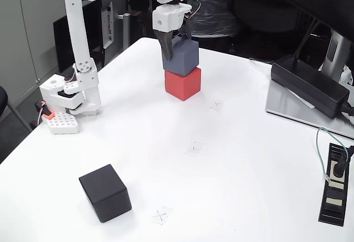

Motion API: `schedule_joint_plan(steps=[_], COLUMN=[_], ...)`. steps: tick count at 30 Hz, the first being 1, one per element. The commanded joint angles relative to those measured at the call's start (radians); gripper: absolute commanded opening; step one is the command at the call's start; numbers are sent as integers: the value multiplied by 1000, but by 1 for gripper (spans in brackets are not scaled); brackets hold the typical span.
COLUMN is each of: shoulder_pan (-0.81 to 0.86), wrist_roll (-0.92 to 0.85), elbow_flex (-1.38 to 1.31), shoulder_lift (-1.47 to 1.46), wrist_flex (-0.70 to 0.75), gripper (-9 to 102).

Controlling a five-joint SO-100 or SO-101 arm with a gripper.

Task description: Stack the three blocks in an ordered color.

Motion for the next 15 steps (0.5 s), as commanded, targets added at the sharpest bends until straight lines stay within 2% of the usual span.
schedule_joint_plan(steps=[1,15], shoulder_pan=[-5,8], wrist_roll=[9,-3], elbow_flex=[-11,-46], shoulder_lift=[29,431], wrist_flex=[-2,0], gripper=[35,38])
